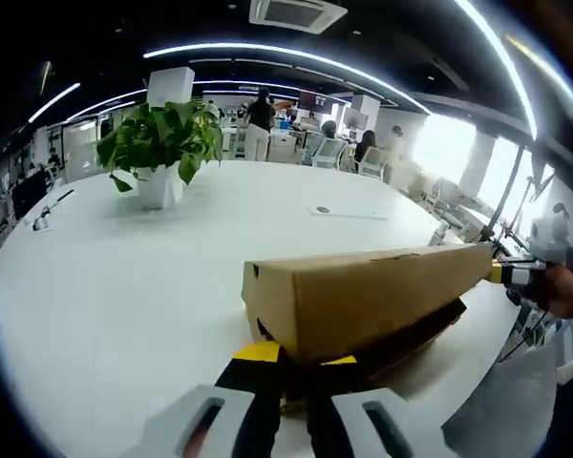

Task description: Operate the shoe box by opening the lid, removing the specified soft item, and placing it in the target area until the item is outside and the box remains undamaged.

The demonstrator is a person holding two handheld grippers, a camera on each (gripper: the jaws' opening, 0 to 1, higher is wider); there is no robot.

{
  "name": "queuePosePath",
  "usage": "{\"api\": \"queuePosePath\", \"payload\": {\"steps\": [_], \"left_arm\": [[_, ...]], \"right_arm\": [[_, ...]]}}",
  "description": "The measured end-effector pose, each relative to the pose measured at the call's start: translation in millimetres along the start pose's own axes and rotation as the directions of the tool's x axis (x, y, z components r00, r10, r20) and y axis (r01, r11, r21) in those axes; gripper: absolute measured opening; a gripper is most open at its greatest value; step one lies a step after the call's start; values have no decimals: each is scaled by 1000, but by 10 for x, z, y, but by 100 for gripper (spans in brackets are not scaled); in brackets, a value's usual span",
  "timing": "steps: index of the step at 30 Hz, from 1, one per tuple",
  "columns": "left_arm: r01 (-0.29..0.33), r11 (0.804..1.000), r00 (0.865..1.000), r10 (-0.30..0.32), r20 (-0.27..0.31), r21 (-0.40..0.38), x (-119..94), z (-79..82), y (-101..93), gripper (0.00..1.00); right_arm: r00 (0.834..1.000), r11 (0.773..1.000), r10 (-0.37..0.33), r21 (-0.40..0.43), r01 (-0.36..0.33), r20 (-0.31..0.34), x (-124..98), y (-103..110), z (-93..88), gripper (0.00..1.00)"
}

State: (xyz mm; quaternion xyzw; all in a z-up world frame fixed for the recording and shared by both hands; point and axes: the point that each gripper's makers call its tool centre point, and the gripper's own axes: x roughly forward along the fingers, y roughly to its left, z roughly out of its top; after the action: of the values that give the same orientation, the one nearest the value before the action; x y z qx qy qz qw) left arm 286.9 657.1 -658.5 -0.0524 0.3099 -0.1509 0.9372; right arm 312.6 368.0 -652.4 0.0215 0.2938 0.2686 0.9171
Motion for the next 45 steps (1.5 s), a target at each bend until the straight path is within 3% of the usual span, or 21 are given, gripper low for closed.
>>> {"api": "queuePosePath", "payload": {"steps": [29,45], "left_arm": [[-8,1000,999,9,-49,18,-85,-309,0,6],[-13,1000,997,13,-77,3,-108,-477,17,6]], "right_arm": [[999,988,21,155,-14,-48,104,44,-341,0],[996,987,27,161,-13,-83,153,33,-511,0]]}}
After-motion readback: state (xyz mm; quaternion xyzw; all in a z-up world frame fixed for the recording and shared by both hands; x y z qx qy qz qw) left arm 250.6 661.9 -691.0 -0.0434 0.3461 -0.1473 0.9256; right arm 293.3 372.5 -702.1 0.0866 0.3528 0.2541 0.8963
